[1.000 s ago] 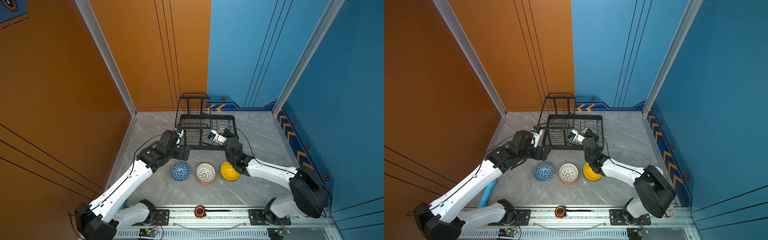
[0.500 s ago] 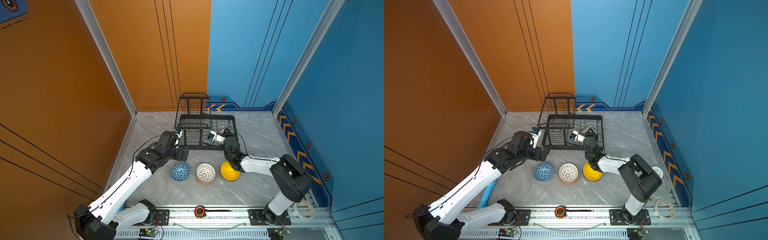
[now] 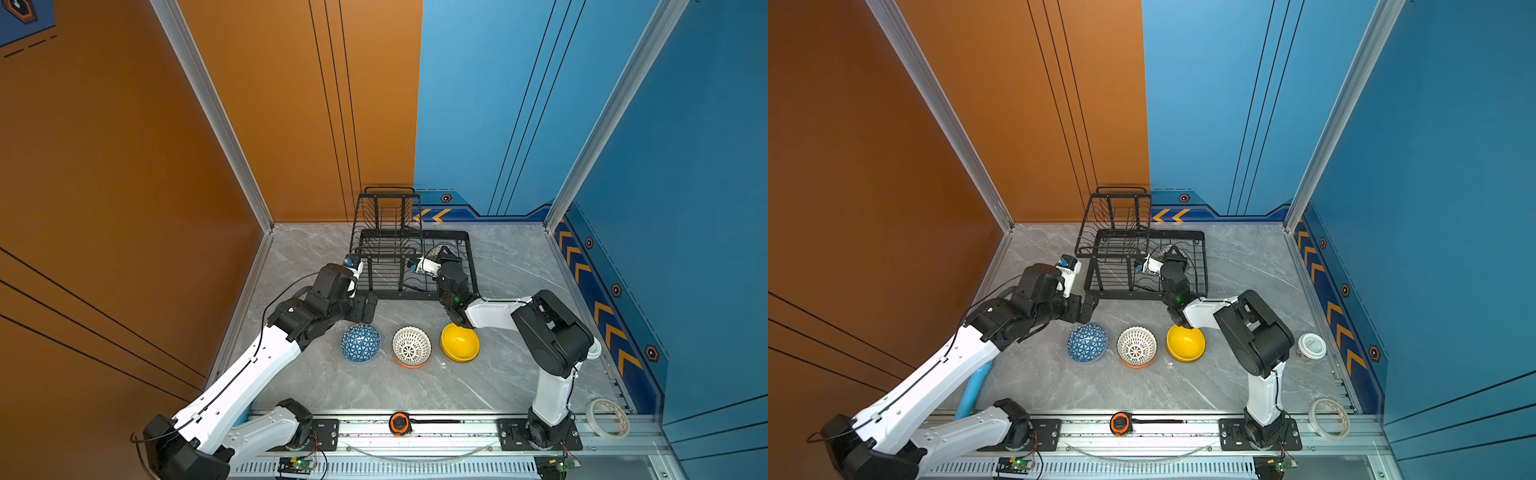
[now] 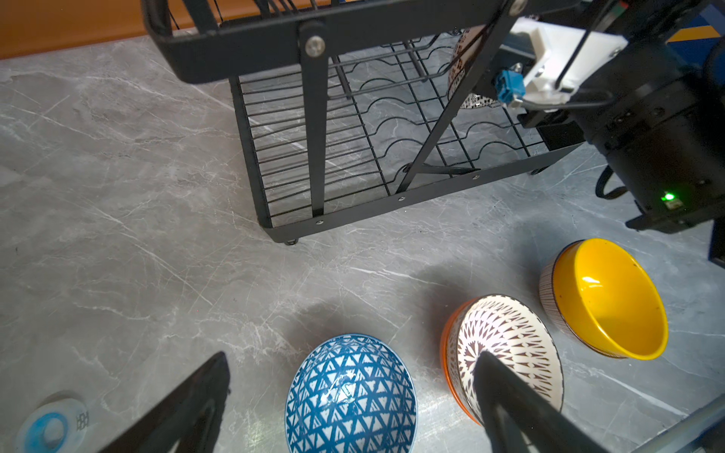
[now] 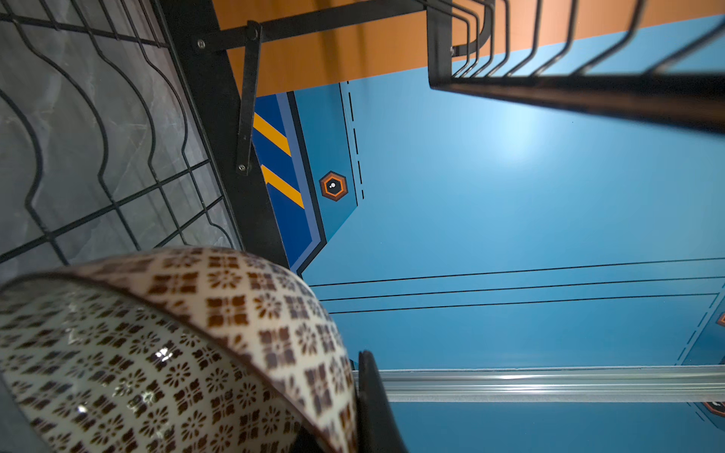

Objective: Load bowls into a dish rack
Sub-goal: Place the bowl in the dish rack.

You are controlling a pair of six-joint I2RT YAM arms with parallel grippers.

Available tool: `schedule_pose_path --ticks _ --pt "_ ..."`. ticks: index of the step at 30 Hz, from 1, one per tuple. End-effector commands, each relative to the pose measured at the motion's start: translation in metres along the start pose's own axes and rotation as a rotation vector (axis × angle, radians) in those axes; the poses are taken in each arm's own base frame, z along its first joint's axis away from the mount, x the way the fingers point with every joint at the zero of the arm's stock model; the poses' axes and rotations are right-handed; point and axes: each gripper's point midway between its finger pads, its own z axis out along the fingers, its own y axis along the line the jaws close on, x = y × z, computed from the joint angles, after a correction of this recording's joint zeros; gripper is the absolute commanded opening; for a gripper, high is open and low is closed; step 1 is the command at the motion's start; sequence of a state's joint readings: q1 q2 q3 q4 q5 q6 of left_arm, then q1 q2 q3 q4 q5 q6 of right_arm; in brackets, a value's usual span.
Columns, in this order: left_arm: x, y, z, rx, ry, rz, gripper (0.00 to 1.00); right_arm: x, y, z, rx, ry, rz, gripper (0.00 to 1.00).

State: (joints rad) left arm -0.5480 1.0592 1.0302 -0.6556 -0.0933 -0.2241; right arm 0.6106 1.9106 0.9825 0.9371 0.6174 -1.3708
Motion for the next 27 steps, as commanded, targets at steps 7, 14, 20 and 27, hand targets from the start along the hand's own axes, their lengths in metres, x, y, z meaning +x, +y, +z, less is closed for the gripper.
schedule_pose_path --ticks 7,14,20,27 --pt "0.016 0.003 0.002 0.007 0.041 0.004 0.98 -0.017 -0.021 0.034 0.111 -0.053 0.029 0.00" --pt "0.018 0.003 0.003 0.003 0.051 0.005 0.98 -0.023 -0.012 0.054 0.112 -0.067 0.026 0.00" --pt "0.019 0.005 0.003 -0.009 0.060 0.007 0.98 -0.034 -0.004 0.069 0.116 -0.099 0.031 0.00" --pt "0.020 0.008 0.000 -0.024 0.074 0.012 0.98 -0.044 0.005 0.078 0.126 -0.132 0.042 0.00"
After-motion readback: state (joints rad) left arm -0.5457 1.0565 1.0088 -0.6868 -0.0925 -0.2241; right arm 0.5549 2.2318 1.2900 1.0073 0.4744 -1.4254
